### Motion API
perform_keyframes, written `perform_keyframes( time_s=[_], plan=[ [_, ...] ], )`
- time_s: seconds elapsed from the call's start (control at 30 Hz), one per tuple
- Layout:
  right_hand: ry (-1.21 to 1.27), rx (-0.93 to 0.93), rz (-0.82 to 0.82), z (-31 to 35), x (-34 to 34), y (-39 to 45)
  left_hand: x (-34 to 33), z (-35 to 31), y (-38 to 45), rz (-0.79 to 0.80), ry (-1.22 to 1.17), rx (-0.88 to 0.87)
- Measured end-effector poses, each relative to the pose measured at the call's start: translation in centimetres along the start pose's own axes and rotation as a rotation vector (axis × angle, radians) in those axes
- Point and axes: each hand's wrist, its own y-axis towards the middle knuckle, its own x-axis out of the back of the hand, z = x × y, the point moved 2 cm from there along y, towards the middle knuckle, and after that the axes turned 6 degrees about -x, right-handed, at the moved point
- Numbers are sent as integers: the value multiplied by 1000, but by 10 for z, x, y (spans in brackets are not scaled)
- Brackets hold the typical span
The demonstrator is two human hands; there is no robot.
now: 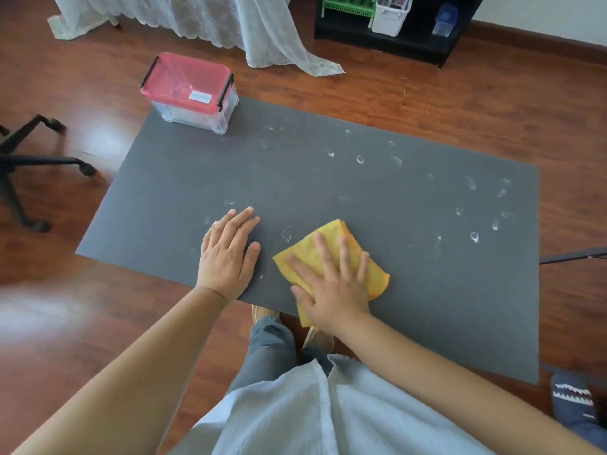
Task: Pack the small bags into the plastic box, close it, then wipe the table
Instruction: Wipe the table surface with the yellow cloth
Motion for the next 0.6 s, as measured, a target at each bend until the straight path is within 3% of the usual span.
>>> perform_keyframes(
  time_s=[0.17, 0.4, 0.6],
  plan=[
    [-18, 130, 34, 51, 8, 62, 11, 16, 3, -113, -114, 79],
    [17, -19, -14, -4, 17, 80, 33, 57, 7, -118, -8, 175],
    [-79, 316, -8, 23, 4, 23, 37, 101, 1, -37, 89, 350]
  ],
)
